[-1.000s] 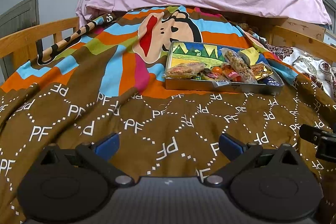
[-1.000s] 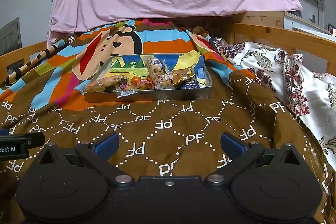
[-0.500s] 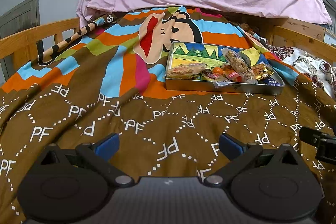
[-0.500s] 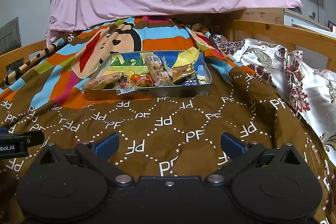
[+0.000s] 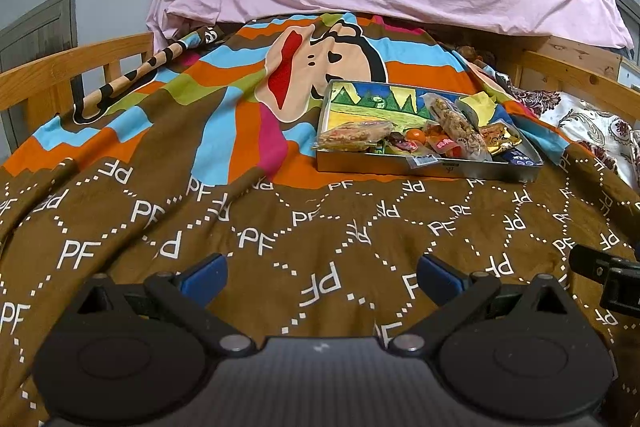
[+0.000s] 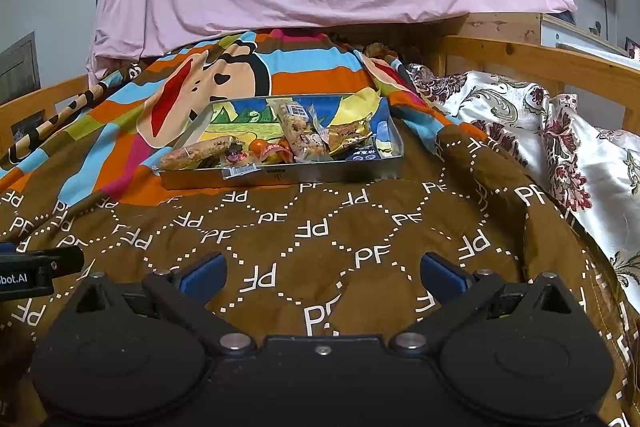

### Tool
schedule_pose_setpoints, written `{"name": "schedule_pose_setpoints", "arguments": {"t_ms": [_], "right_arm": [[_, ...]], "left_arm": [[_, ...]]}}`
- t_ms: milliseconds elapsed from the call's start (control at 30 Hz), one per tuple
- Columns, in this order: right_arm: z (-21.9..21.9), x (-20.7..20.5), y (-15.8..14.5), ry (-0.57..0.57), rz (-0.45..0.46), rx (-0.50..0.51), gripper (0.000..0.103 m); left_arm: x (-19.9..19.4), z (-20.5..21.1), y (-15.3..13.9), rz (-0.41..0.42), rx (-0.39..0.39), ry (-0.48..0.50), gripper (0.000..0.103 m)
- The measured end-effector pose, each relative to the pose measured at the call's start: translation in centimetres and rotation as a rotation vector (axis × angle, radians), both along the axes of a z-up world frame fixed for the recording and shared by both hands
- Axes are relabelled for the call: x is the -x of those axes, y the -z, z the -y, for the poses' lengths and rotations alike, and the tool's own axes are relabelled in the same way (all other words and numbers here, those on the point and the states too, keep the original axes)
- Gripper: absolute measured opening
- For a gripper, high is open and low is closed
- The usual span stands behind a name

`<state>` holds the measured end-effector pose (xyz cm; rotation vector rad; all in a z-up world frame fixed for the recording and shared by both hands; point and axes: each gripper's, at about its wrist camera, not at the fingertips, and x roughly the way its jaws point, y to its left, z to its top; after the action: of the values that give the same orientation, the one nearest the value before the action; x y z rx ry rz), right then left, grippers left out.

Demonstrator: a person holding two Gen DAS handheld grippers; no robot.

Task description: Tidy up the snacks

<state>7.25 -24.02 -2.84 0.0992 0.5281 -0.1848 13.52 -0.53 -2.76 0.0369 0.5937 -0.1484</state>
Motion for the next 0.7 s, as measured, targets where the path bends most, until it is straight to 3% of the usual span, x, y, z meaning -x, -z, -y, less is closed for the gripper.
{"name": "schedule_pose_setpoints", "arguments": {"t_ms": [700], "right_arm": [[-0.02,0.01,-0.03,0.000,-0.001,0.000,0.102]], "left_arm": [[0.07,0.15,0.02,0.000,0.001,-0.001,0.103]]}}
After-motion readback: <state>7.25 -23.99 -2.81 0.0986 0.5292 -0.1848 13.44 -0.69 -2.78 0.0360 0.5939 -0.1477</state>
